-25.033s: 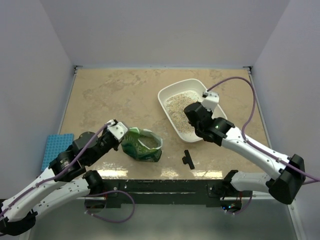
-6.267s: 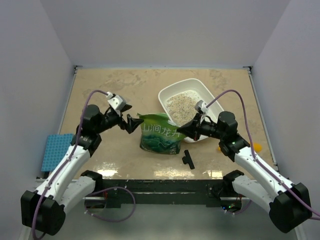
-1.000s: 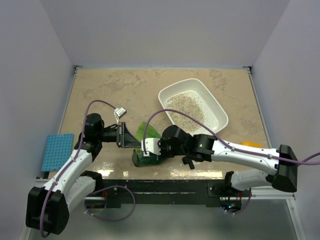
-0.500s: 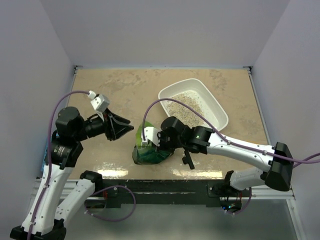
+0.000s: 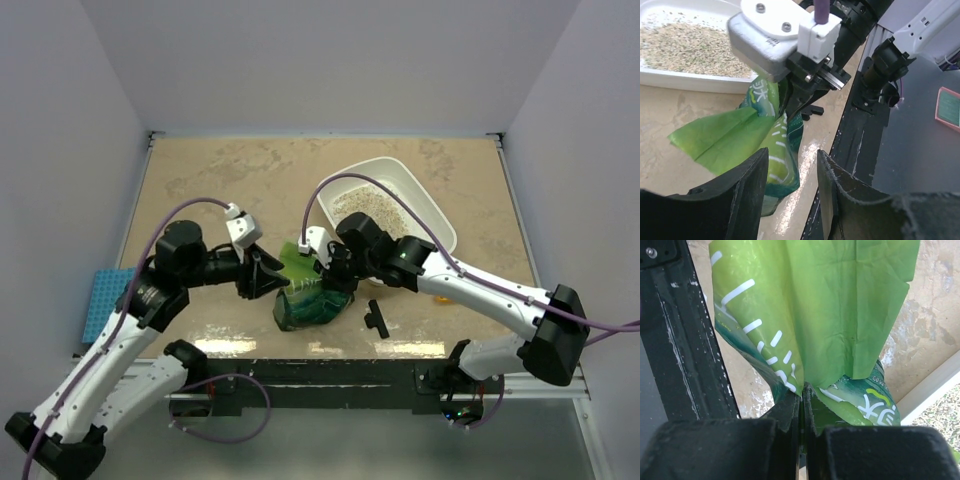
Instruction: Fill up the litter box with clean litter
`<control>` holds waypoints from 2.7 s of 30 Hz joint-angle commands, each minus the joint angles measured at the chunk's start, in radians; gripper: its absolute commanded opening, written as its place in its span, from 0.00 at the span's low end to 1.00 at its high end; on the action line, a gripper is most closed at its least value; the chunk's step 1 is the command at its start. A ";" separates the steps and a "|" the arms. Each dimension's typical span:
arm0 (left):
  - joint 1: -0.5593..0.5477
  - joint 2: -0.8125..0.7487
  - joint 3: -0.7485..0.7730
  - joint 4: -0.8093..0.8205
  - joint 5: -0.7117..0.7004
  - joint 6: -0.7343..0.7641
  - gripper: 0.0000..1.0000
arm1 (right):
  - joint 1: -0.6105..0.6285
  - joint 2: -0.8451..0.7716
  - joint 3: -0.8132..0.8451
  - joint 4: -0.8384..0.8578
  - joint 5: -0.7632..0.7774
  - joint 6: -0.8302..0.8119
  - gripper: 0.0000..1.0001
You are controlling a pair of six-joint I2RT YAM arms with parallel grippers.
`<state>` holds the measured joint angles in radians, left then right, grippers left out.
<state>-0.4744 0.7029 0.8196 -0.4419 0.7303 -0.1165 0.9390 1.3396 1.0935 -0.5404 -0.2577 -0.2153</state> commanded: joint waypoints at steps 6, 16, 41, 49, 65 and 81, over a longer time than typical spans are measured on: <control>-0.420 0.240 0.078 0.035 -0.500 0.145 0.50 | -0.016 -0.062 -0.027 0.085 -0.025 0.082 0.00; -0.461 0.222 0.047 0.084 -0.762 0.236 0.52 | -0.017 -0.118 -0.058 0.112 -0.049 0.091 0.00; -0.461 0.237 -0.040 0.196 -0.379 0.245 0.55 | -0.017 -0.146 -0.116 0.154 -0.072 0.108 0.00; -0.460 0.265 -0.091 0.195 -0.468 0.287 0.57 | -0.017 -0.169 -0.124 0.157 -0.071 0.117 0.00; -0.377 0.221 -0.169 0.275 -0.514 0.307 0.51 | -0.019 -0.203 -0.150 0.155 -0.086 0.116 0.00; -0.220 0.126 -0.123 0.235 -0.416 0.494 0.00 | -0.019 -0.210 -0.120 0.175 -0.006 0.103 0.43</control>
<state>-0.8169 0.9009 0.6430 -0.2249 0.3168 0.2413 0.9226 1.1664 0.9348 -0.3908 -0.3027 -0.1085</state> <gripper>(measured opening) 0.036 0.349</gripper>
